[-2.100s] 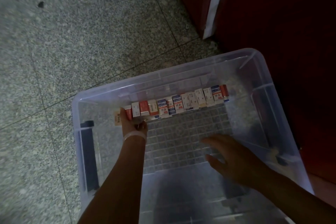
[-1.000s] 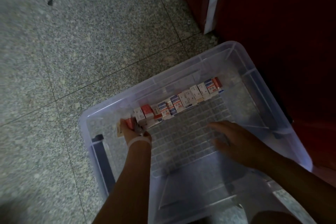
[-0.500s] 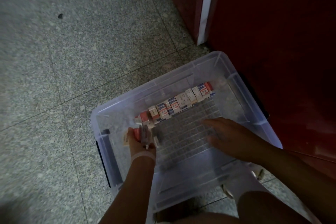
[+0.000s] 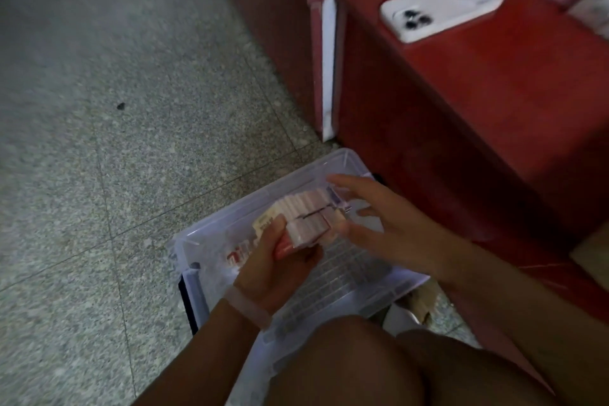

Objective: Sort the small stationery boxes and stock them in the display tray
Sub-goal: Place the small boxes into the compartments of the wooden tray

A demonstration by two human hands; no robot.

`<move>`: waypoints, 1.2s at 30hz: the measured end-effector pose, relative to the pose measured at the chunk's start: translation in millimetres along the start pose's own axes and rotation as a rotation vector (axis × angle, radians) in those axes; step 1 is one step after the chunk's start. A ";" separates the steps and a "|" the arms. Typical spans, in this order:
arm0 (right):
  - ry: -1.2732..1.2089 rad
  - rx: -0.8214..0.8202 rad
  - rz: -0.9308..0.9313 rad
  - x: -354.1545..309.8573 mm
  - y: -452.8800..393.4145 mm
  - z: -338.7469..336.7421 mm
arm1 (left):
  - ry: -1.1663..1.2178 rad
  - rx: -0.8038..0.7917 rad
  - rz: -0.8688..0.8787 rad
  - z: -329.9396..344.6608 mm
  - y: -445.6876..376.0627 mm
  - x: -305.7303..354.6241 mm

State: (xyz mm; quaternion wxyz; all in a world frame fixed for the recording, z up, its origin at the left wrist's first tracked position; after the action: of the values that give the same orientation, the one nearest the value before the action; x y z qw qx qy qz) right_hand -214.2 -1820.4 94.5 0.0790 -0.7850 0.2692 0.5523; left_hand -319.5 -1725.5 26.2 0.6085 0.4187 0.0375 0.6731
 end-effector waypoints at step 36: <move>0.032 0.882 0.018 -91.5 362.6 -233.2 | -0.234 -0.817 -0.269 414.6 159.7 -190.1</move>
State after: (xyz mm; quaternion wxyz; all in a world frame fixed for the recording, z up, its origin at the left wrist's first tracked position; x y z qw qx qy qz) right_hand -229.1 -2193.5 328.6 0.3976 -0.6824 0.4870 0.3729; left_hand -210.0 -2118.5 285.1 0.8064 0.2087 -0.2466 0.4954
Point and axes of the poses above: each hand's wrist, its own y-axis away from the middle knuckle, its own z-axis out of the palm, x = y × z, the point moved 6 cm from there along -y, towards the middle knuckle, and after that the axes turned 6 degrees about x, right-handed, at the moved point
